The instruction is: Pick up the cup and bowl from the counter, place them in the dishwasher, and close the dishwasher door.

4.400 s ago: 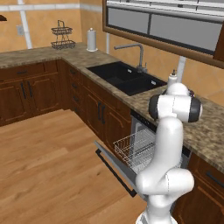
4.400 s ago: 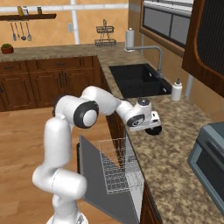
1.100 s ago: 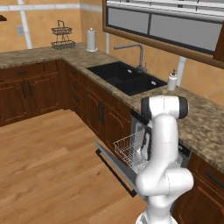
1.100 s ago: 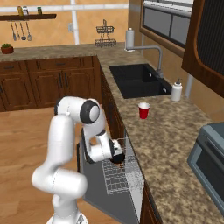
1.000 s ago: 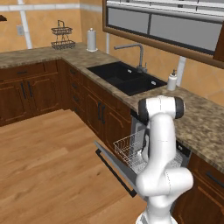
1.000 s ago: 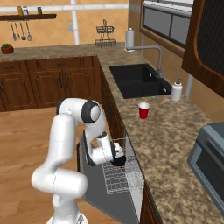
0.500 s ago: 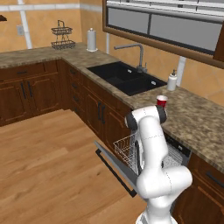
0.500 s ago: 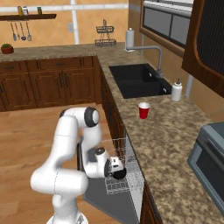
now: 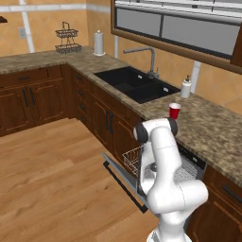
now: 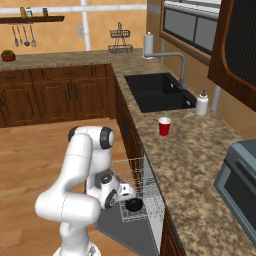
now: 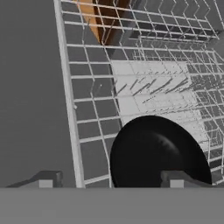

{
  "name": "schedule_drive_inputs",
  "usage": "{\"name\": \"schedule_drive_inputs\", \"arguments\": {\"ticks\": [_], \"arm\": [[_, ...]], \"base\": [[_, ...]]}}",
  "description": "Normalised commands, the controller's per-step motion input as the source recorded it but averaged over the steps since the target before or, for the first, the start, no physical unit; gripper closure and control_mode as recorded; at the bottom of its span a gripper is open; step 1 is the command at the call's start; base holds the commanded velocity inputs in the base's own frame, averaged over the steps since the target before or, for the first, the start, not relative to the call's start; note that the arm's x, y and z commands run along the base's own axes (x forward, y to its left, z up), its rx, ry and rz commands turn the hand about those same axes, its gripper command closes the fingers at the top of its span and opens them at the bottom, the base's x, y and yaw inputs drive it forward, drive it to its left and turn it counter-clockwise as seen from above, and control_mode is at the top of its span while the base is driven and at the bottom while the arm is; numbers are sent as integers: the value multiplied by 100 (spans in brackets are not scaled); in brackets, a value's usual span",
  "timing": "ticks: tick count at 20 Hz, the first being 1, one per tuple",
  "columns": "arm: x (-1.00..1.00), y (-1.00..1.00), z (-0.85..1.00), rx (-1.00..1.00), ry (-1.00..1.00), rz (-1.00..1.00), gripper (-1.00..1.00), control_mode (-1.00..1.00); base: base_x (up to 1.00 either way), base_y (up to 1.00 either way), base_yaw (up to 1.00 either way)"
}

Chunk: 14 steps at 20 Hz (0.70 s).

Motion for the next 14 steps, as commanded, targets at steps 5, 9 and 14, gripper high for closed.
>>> {"name": "schedule_drive_inputs", "arguments": {"ticks": [5,9,14], "arm": [[-36,0,91,9,-14,0,-100,-100],[-21,0,100,13,-2,0,-100,-100],[-15,0,100,8,0,0,-100,-100]], "base": [[0,0,0],[0,0,0],[0,0,0]]}}
